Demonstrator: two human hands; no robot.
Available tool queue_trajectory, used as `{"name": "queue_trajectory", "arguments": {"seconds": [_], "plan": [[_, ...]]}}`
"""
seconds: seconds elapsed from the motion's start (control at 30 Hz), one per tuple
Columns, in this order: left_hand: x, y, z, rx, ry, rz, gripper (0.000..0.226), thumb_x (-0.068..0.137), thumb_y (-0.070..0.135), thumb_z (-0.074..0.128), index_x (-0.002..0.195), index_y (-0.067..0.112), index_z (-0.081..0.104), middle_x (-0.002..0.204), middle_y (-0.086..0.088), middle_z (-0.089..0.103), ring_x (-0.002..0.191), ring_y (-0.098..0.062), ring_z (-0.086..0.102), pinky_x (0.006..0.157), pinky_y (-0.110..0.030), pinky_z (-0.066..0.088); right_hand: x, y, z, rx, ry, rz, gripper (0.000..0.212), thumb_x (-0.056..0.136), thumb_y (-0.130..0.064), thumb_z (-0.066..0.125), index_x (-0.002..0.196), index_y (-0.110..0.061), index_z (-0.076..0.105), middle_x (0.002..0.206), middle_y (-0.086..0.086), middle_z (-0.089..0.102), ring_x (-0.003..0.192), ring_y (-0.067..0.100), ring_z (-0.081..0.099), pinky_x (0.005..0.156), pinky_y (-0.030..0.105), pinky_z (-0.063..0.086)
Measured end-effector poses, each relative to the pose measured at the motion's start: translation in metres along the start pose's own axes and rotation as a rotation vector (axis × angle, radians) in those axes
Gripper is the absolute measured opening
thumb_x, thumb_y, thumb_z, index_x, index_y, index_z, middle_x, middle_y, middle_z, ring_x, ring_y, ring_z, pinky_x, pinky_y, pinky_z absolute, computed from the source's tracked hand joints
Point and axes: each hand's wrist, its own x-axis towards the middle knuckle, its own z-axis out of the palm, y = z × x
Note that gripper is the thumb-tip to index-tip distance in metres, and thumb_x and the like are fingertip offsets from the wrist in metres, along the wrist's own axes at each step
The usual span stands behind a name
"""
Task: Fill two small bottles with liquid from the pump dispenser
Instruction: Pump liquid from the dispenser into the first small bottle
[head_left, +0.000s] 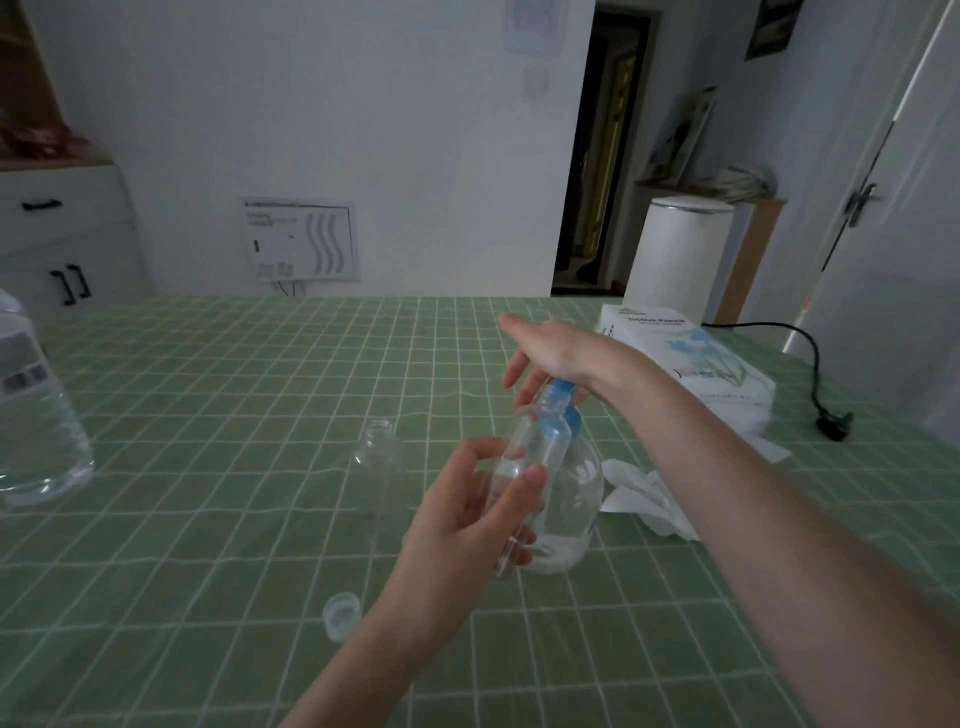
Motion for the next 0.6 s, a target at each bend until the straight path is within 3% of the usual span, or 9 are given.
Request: {"name": "queue_trajectory", "arguments": {"seconds": [0.07,0.2,0.33,0.43,0.53,0.6], "plan": [[0.000,-0.001,0.000,-0.003,-0.004,-0.001,0.043,0.065,0.047,0.062,0.096,0.017,0.058,0.068,0.003,0.067,0.054,-0.010,0.059,0.048,-0.016,0.045,0.001,0.001,0.001,-0.007,-0.006,0.003,0.074,0.100,-0.057,0.016,0.111,-0.006,0.068,0.133,0.015,0.057,0.112,0.031,0.056,0.067,0.035,0.039],[-0.001,-0.004,-0.002,0.005,-0.008,-0.002,0.045,0.066,0.047,0.062,0.096,0.015,0.057,0.068,0.001,0.066,0.055,-0.012,0.058,0.050,-0.019,0.046,0.004,0.005,0.006,-0.014,-0.022,0.012,0.071,0.101,-0.055,0.018,0.109,-0.006,0.069,0.136,0.015,0.056,0.118,0.033,0.054,0.085,0.041,0.042],[-0.003,-0.005,-0.002,0.002,-0.010,-0.009,0.042,0.067,0.046,0.063,0.095,0.016,0.058,0.068,-0.001,0.065,0.056,-0.013,0.057,0.052,-0.020,0.047,0.005,0.008,0.010,-0.024,0.005,-0.002,0.070,0.101,-0.055,0.018,0.106,-0.008,0.069,0.133,0.017,0.058,0.118,0.032,0.055,0.087,0.040,0.037],[-0.002,-0.003,-0.002,0.014,0.001,-0.014,0.045,0.065,0.046,0.062,0.097,0.014,0.057,0.069,-0.002,0.066,0.054,-0.012,0.057,0.050,-0.019,0.046,0.003,0.006,0.008,-0.025,0.029,-0.008,0.066,0.101,-0.054,0.021,0.110,-0.007,0.068,0.126,0.017,0.062,0.115,0.031,0.056,0.081,0.036,0.038],[0.000,-0.001,0.000,0.023,0.015,0.002,0.046,0.064,0.046,0.062,0.098,0.014,0.057,0.068,-0.001,0.066,0.054,-0.011,0.058,0.050,-0.021,0.047,0.002,0.002,0.001,-0.021,0.056,-0.013,0.063,0.101,-0.053,0.024,0.113,-0.007,0.066,0.119,0.015,0.065,0.110,0.030,0.059,0.062,0.030,0.040],[0.001,-0.001,0.000,0.035,0.016,0.009,0.044,0.067,0.044,0.061,0.098,0.014,0.057,0.069,0.000,0.066,0.055,-0.011,0.059,0.051,-0.021,0.048,0.002,-0.001,-0.001,-0.031,0.049,-0.017,0.064,0.101,-0.053,0.023,0.114,-0.007,0.066,0.121,0.014,0.064,0.110,0.030,0.058,0.057,0.029,0.037]]}}
